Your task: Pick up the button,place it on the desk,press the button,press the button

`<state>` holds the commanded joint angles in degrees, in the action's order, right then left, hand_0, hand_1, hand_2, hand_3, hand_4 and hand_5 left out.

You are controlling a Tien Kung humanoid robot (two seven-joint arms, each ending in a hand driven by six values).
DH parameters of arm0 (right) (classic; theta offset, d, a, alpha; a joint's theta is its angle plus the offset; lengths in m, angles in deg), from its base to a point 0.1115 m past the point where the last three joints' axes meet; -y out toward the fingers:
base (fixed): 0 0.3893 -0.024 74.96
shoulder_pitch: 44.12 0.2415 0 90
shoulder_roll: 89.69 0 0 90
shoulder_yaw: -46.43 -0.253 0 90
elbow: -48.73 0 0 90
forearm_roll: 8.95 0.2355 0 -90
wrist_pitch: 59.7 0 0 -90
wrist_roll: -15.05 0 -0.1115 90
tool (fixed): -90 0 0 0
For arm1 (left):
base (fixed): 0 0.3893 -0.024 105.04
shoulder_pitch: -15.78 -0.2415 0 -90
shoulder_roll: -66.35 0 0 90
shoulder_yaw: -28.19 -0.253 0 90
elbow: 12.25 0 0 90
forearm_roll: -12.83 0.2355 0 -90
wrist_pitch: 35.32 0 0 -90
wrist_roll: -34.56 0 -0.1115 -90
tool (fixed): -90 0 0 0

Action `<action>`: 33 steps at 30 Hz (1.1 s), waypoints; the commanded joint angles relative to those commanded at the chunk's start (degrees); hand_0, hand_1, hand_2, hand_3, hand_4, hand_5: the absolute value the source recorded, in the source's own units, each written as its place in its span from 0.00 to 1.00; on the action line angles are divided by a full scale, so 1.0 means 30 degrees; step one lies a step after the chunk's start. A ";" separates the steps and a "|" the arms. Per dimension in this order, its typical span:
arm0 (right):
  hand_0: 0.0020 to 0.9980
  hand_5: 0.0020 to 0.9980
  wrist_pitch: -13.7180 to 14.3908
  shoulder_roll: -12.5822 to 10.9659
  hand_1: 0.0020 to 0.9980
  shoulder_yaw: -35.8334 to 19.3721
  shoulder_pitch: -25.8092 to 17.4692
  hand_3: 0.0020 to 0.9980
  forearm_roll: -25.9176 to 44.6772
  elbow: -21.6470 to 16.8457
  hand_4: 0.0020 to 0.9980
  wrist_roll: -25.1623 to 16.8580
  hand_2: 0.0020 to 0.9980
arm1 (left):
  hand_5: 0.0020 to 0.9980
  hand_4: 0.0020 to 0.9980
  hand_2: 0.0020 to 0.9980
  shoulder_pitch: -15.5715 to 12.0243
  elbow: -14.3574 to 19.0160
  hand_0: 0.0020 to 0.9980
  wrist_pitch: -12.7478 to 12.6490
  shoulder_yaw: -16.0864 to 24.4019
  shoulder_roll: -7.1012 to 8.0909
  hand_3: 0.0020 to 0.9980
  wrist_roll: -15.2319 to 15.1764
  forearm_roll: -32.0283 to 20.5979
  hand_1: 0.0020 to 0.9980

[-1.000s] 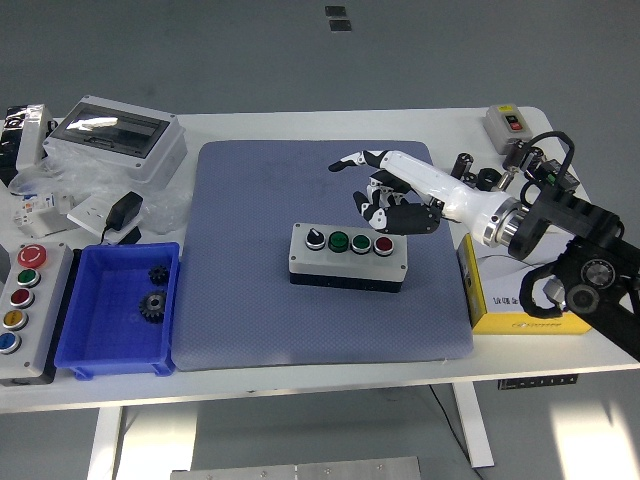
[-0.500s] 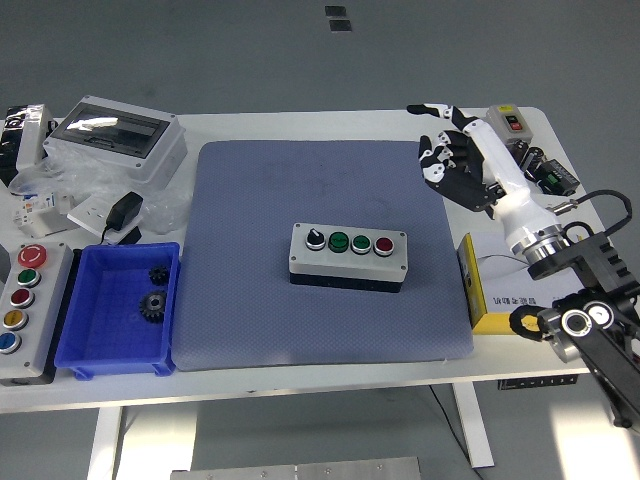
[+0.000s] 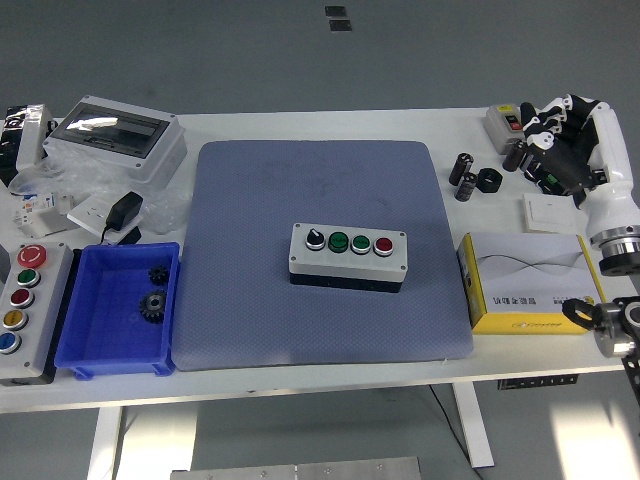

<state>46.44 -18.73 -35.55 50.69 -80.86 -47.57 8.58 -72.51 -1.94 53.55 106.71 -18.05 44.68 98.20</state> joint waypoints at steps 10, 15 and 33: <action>0.09 0.22 -0.0029 0.0023 0.24 -0.1767 -0.0120 0.31 0.1831 0.0155 0.54 -0.0442 0.32 | 0.18 0.63 0.52 -0.0002 0.0000 0.63 -0.0008 -0.0018 0.0077 0.59 -0.0045 -0.0224 0.60; 0.09 0.21 -0.0021 0.0183 0.24 -0.2269 -0.0166 0.32 0.2596 0.0570 0.54 -0.0533 0.32 | 0.18 0.63 0.52 -0.0015 0.0000 0.63 -0.0019 0.0032 0.0113 0.59 -0.0015 -0.0210 0.60; 0.19 0.21 -0.0834 0.0489 0.36 -0.1244 0.0925 0.48 0.4229 0.2023 0.56 -0.0516 0.47 | 0.19 0.63 0.52 0.0189 0.0000 0.63 -0.0039 0.0166 0.0288 0.59 0.0024 -0.0040 0.60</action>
<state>43.94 -17.26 -39.28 53.47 -68.18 -41.50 7.03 -71.94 -1.94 53.43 107.21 -17.19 44.75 98.08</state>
